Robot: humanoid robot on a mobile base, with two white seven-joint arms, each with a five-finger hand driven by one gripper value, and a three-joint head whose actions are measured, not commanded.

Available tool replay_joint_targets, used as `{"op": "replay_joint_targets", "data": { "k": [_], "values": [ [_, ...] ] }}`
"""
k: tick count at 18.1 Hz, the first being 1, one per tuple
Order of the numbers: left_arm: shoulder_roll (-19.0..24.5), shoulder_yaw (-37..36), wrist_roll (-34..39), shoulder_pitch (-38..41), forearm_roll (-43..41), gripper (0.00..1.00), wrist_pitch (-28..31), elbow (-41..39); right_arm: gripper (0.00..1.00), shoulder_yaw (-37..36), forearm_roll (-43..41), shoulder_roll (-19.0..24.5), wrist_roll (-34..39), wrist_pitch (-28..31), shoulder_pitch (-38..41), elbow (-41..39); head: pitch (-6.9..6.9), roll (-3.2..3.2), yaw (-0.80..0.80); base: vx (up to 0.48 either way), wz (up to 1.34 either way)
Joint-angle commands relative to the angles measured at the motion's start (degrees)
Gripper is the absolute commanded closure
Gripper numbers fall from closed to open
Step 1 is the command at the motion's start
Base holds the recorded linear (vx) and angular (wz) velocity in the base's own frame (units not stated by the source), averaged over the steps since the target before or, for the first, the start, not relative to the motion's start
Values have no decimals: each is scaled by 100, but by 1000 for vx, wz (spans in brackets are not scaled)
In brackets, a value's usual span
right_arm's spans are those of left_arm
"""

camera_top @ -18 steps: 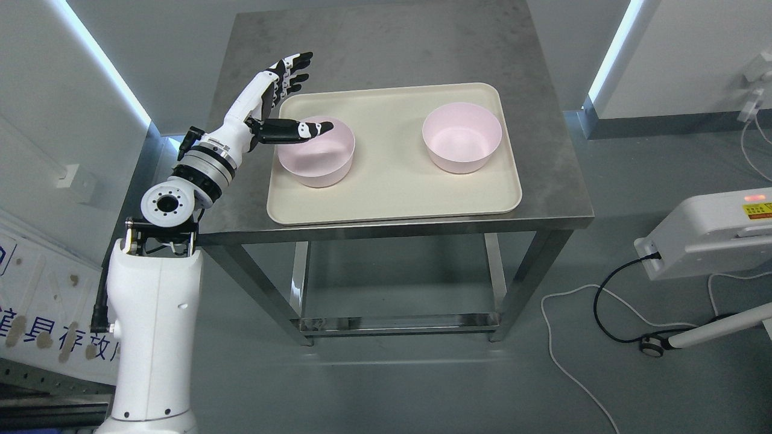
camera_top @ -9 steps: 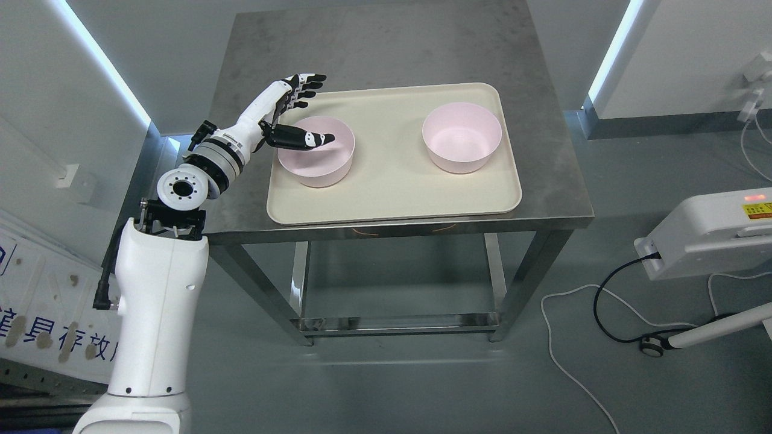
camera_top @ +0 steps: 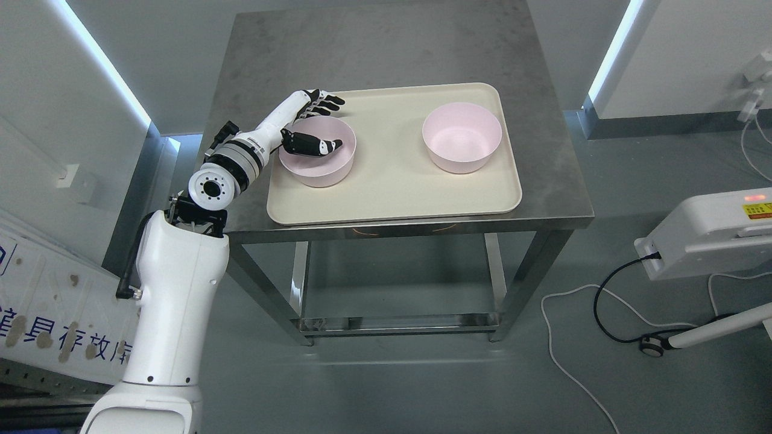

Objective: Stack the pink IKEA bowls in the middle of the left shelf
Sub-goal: 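Reach the left hand toward the pink bowl nearer the robot, then grasp the rim of the nearer pink bowl with the left hand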

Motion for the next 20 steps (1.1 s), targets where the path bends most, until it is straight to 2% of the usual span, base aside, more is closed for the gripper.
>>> {"op": "replay_joint_targets", "data": {
  "k": [1,3,9,11,17,20],
  "values": [
    [-195,-199,-16,-85,-682,54,-284,558,0,-26,-9,-100,-4,4,0,-100,0,0,0,0,0],
    [-195,-190,-16,-85,-682,62,-311,558,0,-26,-9,-100,-4,4,0,-100,0,0,0,0,0],
    [-195,283,-33,-172,-674,89,-1065,663,0,-26,-9,-100,-4,4,0,-100,0,0,0,-1,3],
    [-195,459,-42,-234,-665,95,-1303,664,0,-26,-9,-100,-4,4,0,-100,0,0,0,-2,8],
    [-212,724,-68,-594,-594,97,-1497,524,0,-26,-9,-100,-4,4,0,-100,0,0,0,0,0],
    [-361,724,-173,-814,-490,98,-1585,270,0,-26,-9,-100,-4,4,0,-100,0,0,0,0,0]
  ]
}}
